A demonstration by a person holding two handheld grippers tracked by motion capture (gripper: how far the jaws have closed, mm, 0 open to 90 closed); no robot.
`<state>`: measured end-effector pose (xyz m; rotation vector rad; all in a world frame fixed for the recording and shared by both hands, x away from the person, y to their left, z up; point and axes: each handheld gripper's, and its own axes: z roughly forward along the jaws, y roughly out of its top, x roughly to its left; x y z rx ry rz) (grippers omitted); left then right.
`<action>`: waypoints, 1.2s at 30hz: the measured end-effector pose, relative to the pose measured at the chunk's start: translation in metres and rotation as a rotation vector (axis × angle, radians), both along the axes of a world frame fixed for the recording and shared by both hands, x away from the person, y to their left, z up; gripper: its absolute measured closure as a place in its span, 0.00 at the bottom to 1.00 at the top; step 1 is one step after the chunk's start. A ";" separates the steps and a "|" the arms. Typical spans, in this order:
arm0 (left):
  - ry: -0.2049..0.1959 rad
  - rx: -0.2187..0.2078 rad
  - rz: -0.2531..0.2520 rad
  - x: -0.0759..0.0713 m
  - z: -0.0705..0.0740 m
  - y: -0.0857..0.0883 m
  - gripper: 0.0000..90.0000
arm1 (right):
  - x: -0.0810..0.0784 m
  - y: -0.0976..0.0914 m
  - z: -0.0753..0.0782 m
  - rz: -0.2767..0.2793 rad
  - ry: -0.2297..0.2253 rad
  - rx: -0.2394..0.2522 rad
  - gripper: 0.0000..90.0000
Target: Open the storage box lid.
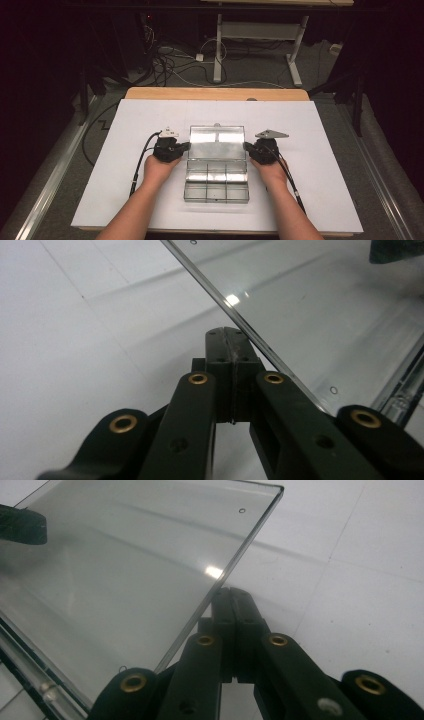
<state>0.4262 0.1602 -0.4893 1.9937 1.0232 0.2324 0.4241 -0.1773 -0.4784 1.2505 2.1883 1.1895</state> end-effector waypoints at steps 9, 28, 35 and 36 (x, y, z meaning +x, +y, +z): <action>0.020 0.026 0.024 0.001 -0.001 -0.001 0.98 | 0.000 0.002 -0.003 -0.016 0.010 -0.037 1.00; -0.035 0.002 -0.014 -0.028 0.010 0.016 0.98 | -0.028 -0.008 0.021 0.015 -0.079 0.020 1.00; -0.070 0.003 -0.041 -0.055 0.011 0.024 0.98 | -0.051 -0.018 0.027 0.037 -0.109 0.039 1.00; -0.075 0.003 -0.046 -0.059 0.011 0.025 0.98 | -0.054 -0.020 0.028 0.034 -0.112 0.047 1.00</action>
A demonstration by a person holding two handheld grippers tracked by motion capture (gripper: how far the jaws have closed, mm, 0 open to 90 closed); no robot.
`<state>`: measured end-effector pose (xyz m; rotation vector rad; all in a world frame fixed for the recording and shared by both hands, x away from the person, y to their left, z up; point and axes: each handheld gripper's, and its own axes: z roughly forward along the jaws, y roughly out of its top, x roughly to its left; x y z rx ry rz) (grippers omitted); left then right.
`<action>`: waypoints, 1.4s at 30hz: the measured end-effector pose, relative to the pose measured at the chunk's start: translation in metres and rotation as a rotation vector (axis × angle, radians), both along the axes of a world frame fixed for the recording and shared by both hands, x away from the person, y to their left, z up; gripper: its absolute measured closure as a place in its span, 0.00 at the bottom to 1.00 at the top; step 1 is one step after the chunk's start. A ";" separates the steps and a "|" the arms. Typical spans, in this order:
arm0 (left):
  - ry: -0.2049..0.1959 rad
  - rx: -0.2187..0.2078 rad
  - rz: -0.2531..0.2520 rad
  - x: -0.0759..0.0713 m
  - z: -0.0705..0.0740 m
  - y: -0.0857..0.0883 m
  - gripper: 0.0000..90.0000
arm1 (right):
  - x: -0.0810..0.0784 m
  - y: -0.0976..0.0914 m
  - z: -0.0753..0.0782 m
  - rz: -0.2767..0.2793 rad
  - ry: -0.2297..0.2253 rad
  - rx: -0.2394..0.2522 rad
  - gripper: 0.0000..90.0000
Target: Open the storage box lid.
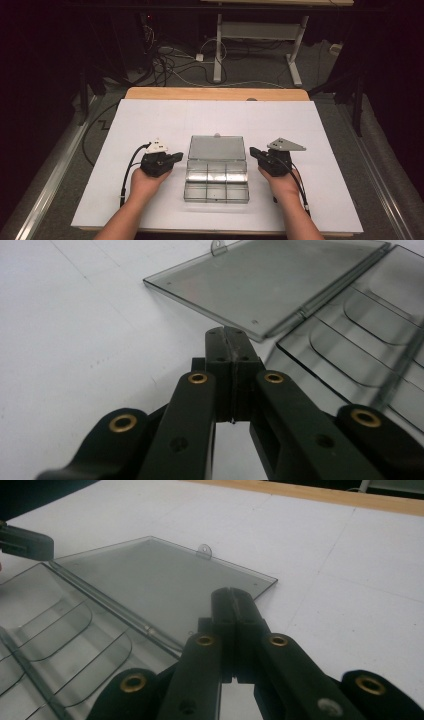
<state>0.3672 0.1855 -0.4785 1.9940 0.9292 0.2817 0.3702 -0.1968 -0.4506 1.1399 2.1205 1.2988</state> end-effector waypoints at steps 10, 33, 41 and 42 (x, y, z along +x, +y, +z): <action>-0.036 0.001 -0.022 -0.030 -0.001 0.012 0.97 | -0.017 -0.010 0.000 0.012 -0.027 0.003 1.00; -0.042 -0.005 0.002 -0.037 -0.008 0.026 0.97 | -0.002 0.002 0.011 0.026 -0.045 0.007 1.00; -0.052 -0.001 -0.007 -0.037 -0.010 0.025 0.80 | -0.018 -0.012 -0.005 0.019 -0.002 0.002 0.87; -0.050 -0.003 -0.011 -0.037 -0.010 0.025 0.75 | -0.021 -0.014 -0.007 0.018 0.011 0.005 0.84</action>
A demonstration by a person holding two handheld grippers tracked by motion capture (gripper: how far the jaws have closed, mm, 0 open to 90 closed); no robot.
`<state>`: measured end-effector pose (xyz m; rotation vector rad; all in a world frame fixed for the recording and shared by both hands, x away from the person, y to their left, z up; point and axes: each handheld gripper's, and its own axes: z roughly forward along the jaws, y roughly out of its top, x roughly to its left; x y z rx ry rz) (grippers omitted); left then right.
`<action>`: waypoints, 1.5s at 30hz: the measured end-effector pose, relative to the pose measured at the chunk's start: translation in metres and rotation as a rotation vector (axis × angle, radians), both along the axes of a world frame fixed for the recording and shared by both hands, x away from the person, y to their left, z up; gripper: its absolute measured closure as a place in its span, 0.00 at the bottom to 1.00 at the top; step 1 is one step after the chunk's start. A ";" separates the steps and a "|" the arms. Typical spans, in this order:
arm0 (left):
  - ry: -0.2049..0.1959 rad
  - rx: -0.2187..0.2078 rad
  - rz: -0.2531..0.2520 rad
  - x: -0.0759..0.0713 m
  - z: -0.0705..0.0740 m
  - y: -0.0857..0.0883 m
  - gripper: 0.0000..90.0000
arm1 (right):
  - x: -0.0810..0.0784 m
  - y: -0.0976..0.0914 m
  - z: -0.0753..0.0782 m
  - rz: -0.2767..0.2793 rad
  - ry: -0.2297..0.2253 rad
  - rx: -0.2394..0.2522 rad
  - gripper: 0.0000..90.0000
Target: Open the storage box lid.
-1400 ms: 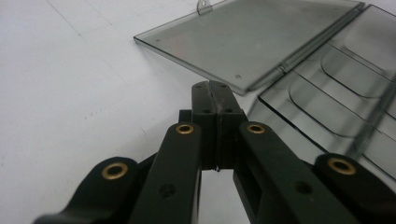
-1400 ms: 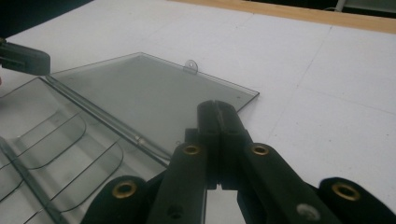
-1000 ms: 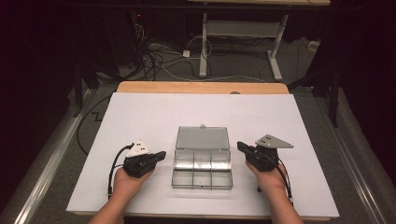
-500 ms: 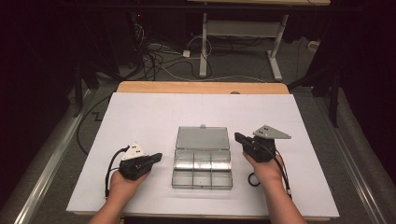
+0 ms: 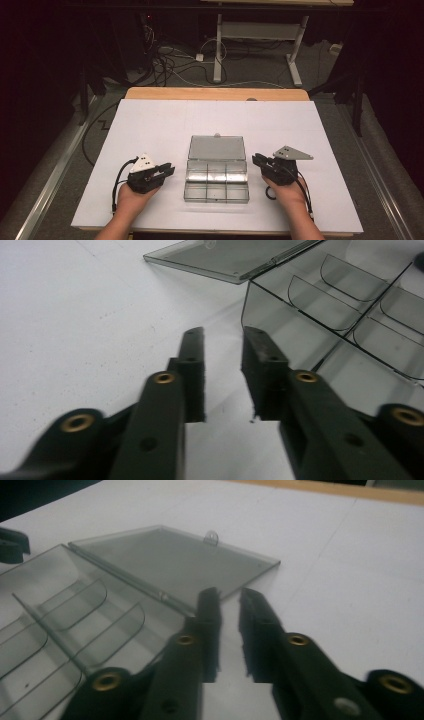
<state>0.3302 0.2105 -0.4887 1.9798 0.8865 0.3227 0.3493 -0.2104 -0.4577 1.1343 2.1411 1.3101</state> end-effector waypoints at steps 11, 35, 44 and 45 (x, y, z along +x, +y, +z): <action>0.009 0.034 0.023 0.000 -0.002 -0.001 0.28 | -0.024 -0.021 -0.012 0.003 0.037 -0.025 0.44; 0.016 0.034 0.022 -0.006 -0.005 0.003 0.00 | -0.044 -0.043 -0.020 -0.047 0.060 -0.094 0.00; -0.005 0.029 0.032 -0.009 -0.006 0.004 0.00 | -0.050 -0.056 -0.019 -0.078 0.064 -0.092 0.10; -0.005 0.029 0.032 -0.009 -0.006 0.004 0.00 | -0.050 -0.057 -0.019 -0.080 0.064 -0.098 0.12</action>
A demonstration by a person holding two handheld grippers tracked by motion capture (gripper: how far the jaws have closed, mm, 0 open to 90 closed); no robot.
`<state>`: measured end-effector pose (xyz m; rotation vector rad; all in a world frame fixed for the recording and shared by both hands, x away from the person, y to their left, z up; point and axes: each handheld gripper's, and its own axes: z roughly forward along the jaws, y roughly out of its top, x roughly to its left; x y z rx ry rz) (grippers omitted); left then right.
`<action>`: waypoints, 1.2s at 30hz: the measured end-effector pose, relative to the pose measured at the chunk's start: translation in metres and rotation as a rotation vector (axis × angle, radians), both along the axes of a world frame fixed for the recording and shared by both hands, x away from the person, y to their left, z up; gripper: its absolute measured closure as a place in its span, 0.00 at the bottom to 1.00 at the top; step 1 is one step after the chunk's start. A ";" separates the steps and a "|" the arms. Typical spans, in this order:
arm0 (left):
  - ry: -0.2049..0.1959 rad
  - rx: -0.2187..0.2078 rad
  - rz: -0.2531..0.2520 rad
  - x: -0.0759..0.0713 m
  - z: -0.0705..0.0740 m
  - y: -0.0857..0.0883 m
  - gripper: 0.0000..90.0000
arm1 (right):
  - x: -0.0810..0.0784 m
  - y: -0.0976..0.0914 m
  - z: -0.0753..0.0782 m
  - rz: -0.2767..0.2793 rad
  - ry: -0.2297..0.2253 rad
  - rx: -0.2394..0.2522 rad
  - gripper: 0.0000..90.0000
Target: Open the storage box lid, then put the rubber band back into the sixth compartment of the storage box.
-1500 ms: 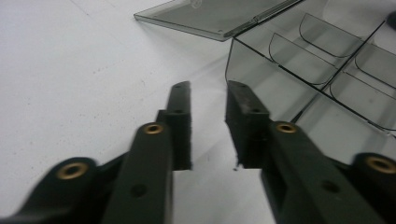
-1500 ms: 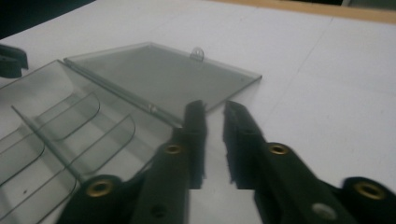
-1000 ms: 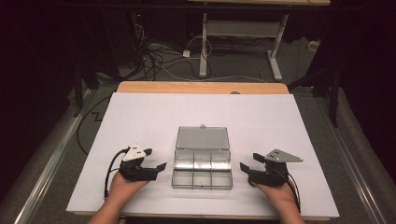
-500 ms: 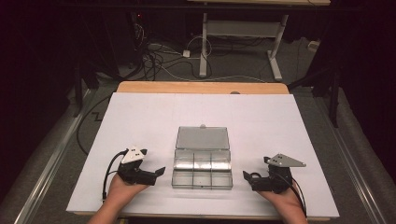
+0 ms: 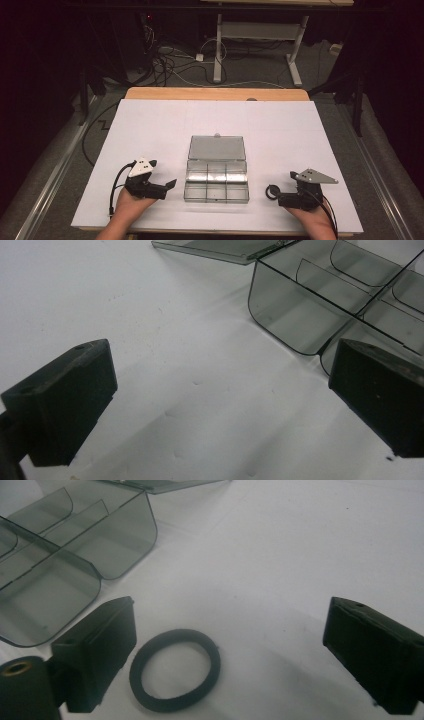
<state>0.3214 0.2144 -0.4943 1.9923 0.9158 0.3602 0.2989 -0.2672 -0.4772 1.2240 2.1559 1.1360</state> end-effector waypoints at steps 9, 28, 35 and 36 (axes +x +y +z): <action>0.009 -0.007 -0.007 0.001 0.000 0.000 0.00 | -0.002 -0.004 -0.002 -0.002 0.025 0.004 0.40; 0.006 -0.011 -0.018 0.000 0.000 0.001 0.00 | -0.003 0.006 -0.005 0.068 0.059 -0.093 0.88; 0.006 -0.013 -0.020 0.000 0.000 0.001 0.00 | -0.003 0.007 -0.005 0.066 0.069 -0.093 0.97; 0.006 -0.012 -0.021 0.000 0.000 0.001 0.00 | -0.003 0.007 -0.005 0.069 0.069 -0.087 0.98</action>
